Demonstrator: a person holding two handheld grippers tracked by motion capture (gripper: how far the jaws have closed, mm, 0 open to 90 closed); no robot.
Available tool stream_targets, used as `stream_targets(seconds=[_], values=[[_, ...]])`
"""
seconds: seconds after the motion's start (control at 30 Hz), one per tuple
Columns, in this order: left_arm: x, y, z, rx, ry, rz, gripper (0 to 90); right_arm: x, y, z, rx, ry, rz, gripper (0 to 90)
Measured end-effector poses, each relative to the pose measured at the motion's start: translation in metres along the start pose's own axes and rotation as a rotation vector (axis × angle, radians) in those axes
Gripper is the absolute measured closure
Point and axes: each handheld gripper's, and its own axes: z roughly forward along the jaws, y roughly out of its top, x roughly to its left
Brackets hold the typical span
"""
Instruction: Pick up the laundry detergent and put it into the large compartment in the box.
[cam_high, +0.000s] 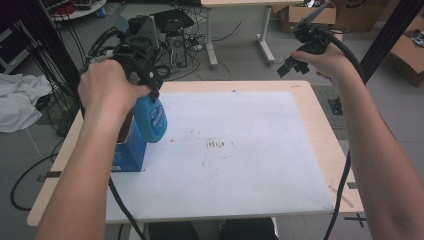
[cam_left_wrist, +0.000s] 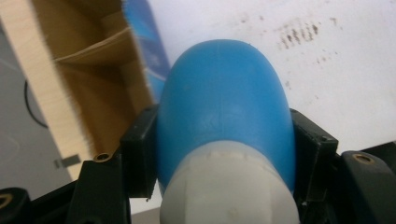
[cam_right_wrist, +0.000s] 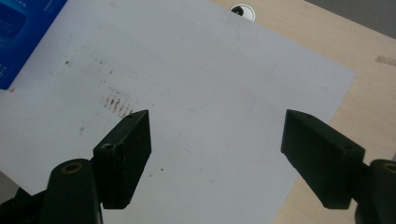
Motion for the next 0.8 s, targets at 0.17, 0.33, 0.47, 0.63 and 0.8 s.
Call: stream_targets(seconds=[0.17, 0.33, 0.47, 0.63, 0.8], values=[[0.021, 0.000, -0.017, -0.006, 0.023, -0.057, 38.3, 0.000, 0.001, 0.000, 0.003, 0.000, -0.004, 24.9], [0.040, -0.003, -0.031, -0.029, 0.058, -0.122, 38.3, -0.003, 0.001, 0.000, 0.002, 0.003, 0.003, 24.8], [0.056, -0.006, -0.034, -0.037, 0.078, -0.172, 38.3, -0.006, 0.001, -0.001, 0.003, -0.002, 0.006, 24.8], [0.068, -0.009, -0.032, -0.037, 0.095, -0.199, 38.3, -0.007, 0.000, -0.003, 0.005, -0.007, 0.010, 24.9], [0.078, -0.012, -0.024, -0.024, 0.092, -0.223, 38.4, -0.008, -0.001, -0.004, 0.002, -0.008, 0.014, 24.8]])
